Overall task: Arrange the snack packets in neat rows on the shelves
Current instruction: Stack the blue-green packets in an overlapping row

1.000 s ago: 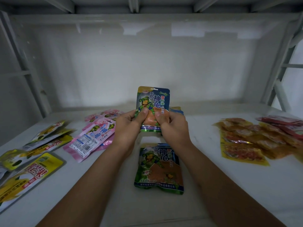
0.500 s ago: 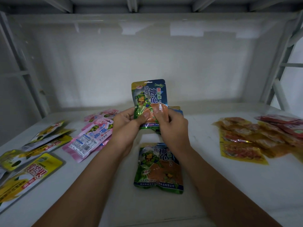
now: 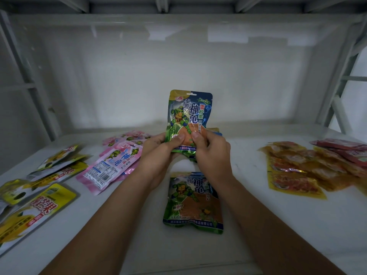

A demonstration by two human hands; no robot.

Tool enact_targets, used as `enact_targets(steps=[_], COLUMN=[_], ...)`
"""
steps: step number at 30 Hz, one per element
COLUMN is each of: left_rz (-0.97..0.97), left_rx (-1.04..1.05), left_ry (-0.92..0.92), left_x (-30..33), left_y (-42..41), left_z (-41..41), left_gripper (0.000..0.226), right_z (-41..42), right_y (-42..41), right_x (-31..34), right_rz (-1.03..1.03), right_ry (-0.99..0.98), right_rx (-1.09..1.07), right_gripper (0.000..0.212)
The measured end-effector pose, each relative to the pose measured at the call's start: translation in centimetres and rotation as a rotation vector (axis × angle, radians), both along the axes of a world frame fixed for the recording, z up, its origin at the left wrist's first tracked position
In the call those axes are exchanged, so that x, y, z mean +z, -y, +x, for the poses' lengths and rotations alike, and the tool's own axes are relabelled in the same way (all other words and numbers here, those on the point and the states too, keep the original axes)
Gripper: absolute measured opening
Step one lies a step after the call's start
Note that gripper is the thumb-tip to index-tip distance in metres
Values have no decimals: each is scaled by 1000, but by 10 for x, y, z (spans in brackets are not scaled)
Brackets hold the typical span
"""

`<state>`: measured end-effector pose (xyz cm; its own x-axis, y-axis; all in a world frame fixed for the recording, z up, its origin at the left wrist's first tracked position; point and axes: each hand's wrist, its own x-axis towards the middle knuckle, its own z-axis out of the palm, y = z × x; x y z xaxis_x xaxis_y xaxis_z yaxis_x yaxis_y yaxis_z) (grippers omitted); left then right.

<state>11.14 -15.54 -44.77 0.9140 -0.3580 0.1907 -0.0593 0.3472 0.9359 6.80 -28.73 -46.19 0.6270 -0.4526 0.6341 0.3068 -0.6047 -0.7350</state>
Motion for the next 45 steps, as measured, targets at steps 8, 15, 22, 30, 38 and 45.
enact_targets(steps=[8,15,22,30,38,45], left_rz=[50,63,67,57,81,-24], left_rx=[96,140,139,159,150,94], left_ry=[132,167,131,179,173,52], left_x=[-5,-6,-4,-4,-4,0], left_y=[0,3,2,-1,-2,1], left_z=[1,-2,-2,-1,-1,0], left_gripper=[19,20,19,21,19,18], right_z=[-2,2,4,2,5,6], right_y=[-3,-3,3,3,-1,-3], right_x=[4,5,4,4,1,0], right_rz=[154,373,463,383,366,243], right_ry=[3,50,53,88,17,33], right_rx=[53,168,158,170,136,77], right_gripper=[40,11,10,7,20,64])
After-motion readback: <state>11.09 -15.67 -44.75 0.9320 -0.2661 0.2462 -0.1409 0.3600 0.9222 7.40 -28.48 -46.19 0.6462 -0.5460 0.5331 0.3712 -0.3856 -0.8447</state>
